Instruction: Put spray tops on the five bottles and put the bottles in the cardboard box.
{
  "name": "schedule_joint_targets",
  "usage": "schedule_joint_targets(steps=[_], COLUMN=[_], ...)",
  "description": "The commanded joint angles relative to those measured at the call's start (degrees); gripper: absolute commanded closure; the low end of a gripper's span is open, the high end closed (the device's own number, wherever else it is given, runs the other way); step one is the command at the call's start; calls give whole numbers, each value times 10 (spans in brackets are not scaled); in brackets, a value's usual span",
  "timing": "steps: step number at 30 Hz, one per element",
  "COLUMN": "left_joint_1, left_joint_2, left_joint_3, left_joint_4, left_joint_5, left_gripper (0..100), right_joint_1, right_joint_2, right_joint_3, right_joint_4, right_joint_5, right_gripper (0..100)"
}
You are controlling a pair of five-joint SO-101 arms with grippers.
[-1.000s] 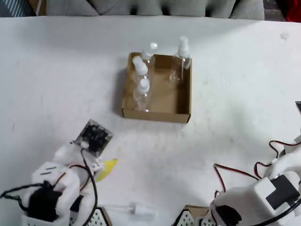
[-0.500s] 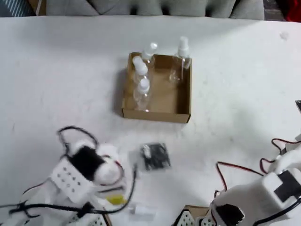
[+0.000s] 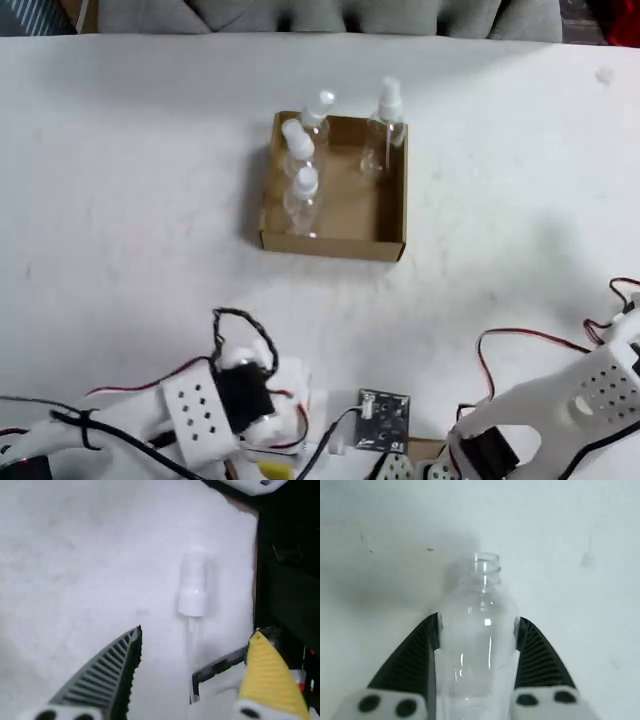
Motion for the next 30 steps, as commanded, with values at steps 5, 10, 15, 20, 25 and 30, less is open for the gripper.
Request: schedule_joint_targets(steps=[5, 10, 15, 20, 25, 30], left_joint_1=[15, 12, 12, 12, 15, 17], left_joint_2=[6, 6, 6, 6, 7, 6], left_joint_3=[69, 106, 147, 149, 170, 214], left_joint_4=[-101, -150, -200, -218, -229, -265], left_joint_5=[22, 24, 68, 73, 98, 99], left_gripper=[695, 698, 698, 699, 720, 871], right_joint_1=[11, 8, 7, 7, 9, 11], right_joint_2=[49, 56, 52, 54, 55, 51], right_joint_3=[-149, -185, -204, -222, -223, -223], right_joint_4=[96, 124, 144, 153, 153, 153], right_joint_5=[2, 2, 2, 1, 1, 1], right_gripper=[984, 983, 983, 983, 983, 983])
